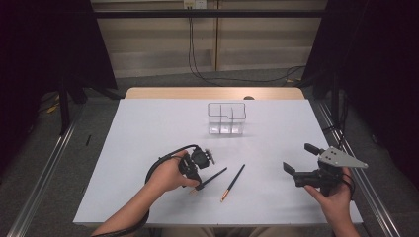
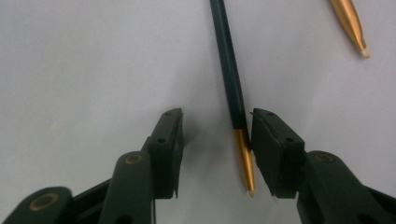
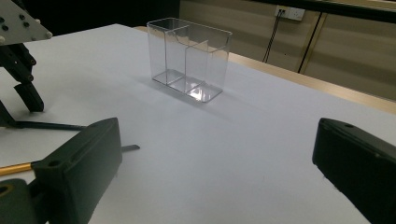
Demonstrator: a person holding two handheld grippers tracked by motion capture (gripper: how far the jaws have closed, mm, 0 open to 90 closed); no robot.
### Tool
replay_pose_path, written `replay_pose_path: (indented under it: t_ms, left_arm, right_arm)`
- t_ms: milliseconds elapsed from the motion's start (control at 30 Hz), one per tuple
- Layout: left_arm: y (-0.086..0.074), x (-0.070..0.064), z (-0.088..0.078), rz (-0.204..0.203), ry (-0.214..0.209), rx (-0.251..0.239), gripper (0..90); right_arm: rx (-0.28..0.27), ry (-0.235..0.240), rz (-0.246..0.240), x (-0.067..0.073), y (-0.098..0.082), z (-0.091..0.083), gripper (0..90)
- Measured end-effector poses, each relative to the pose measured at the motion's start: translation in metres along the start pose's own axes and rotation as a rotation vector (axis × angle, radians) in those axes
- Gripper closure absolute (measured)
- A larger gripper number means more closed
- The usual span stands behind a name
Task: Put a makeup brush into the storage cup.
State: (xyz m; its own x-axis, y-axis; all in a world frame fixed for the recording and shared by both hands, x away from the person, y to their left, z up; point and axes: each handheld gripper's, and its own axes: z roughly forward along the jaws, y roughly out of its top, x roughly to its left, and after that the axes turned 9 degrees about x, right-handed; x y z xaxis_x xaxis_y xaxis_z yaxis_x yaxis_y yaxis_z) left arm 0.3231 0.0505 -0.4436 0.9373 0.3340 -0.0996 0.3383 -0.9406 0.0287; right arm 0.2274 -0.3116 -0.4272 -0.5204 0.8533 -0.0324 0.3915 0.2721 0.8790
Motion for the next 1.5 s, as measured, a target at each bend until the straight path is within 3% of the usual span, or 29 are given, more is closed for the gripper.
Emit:
replay_pose_path:
  t_ms: [133, 400, 467, 567, 733, 933, 967, 1100, 1300, 1400, 1500]
  left_arm:
    - [0.002, -0.001, 0.000, 0.022, 0.023, 0.018, 60.4]
    - [0.005, 0.003, -0.001, -0.003, 0.030, 0.035, 71.6]
    - [0.006, 0.004, -0.001, 0.007, 0.041, 0.047, 76.4]
    - [0.007, 0.006, -0.002, -0.001, 0.025, 0.061, 83.5]
    - [0.009, 0.005, -0.002, -0.007, 0.036, 0.076, 83.8]
    - [0.007, 0.004, -0.001, -0.037, 0.035, 0.050, 83.9]
    - [0.007, 0.005, -0.002, -0.023, 0.036, 0.057, 83.9]
    - [0.005, 0.007, -0.002, -0.043, 0.013, 0.040, 83.9]
    - [0.004, 0.010, -0.008, -0.035, 0.014, 0.039, 83.9]
    - [0.004, 0.011, -0.011, -0.049, 0.012, 0.033, 83.9]
    - [0.004, 0.015, -0.016, -0.051, -0.016, 0.016, 83.9]
  right_arm:
    - [-0.001, 0.000, 0.000, 0.000, 0.000, 0.000, 0.8]
    - [-0.001, 0.000, -0.004, 0.000, 0.000, 0.000, 0.9]
    - [0.001, -0.001, -0.003, 0.000, 0.000, 0.000, 0.9]
    - [0.001, 0.000, -0.006, 0.000, 0.000, 0.000, 0.9]
    - [0.000, 0.000, -0.007, 0.000, 0.000, 0.000, 0.9]
    - [0.009, 0.005, -0.011, 0.001, 0.000, 0.001, 0.9]
    - [0.011, 0.006, -0.011, 0.001, 0.000, 0.001, 0.9]
    - [0.013, 0.010, -0.015, 0.001, 0.000, 0.003, 0.9]
    - [0.016, 0.014, -0.015, 0.001, 0.001, 0.004, 0.9]
    - [0.021, 0.014, -0.017, 0.001, 0.002, 0.004, 0.8]
    - [0.021, 0.022, -0.020, 0.000, 0.003, 0.005, 0.9]
